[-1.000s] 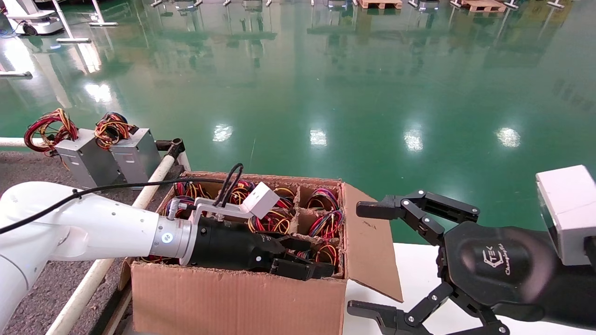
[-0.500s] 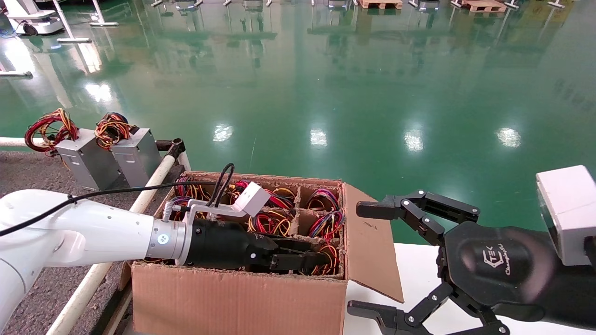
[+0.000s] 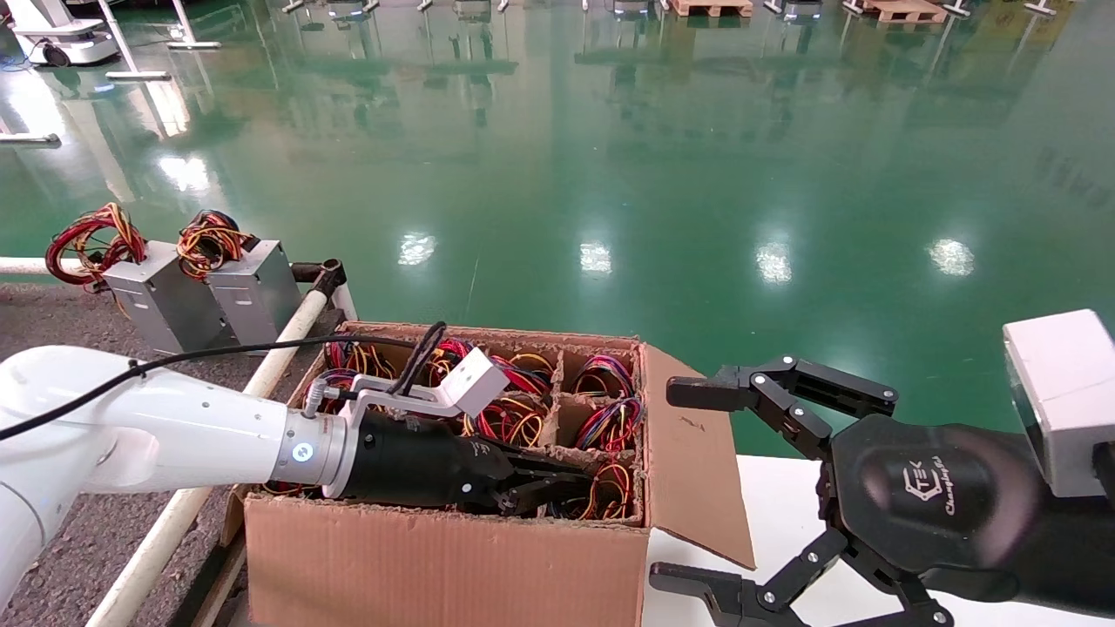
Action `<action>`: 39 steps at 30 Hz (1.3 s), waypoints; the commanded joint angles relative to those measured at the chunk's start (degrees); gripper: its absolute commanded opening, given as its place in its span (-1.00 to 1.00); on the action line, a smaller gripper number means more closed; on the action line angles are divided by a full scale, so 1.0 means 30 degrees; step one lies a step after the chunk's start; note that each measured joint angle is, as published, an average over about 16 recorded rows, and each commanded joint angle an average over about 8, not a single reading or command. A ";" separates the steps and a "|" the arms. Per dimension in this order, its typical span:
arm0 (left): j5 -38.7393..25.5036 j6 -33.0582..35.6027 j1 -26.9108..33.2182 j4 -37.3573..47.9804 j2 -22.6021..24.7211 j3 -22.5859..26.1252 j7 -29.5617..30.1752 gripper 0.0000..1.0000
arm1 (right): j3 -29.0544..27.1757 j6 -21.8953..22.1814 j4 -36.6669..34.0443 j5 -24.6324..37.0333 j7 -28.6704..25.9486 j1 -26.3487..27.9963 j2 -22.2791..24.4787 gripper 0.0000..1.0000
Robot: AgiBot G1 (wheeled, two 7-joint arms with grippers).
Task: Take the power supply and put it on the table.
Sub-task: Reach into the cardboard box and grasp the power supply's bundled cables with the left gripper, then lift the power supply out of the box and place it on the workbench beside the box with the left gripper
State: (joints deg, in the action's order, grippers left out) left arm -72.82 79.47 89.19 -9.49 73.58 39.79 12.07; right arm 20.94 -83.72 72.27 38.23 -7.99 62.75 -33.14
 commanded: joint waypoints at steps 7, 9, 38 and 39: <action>0.0940 0.0234 0.0326 0.0244 -0.0381 -0.0664 0.0328 -1.00 | 0.0001 0.0000 0.0000 -0.0001 0.0001 0.0000 0.0000 1.00; 0.1111 0.0487 0.0452 0.0222 -0.0505 -0.0779 0.0446 -1.00 | 0.0002 0.0001 0.0000 -0.0001 0.0001 0.0000 0.0001 1.00; 0.3584 0.1155 0.3598 -0.0155 -0.1904 -0.2575 0.2459 -1.00 | 0.0006 0.0002 0.0000 -0.0004 0.0003 0.0002 0.0002 1.00; 0.3681 0.1138 0.3823 -0.0119 -0.1998 -0.2653 0.2531 -1.00 | 0.0006 0.0002 0.0000 -0.0004 0.0003 0.0002 0.0002 1.00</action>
State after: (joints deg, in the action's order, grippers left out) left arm -61.76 83.00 100.85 -9.70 67.32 31.81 19.69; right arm 20.95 -83.71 72.27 38.21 -7.98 62.75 -33.13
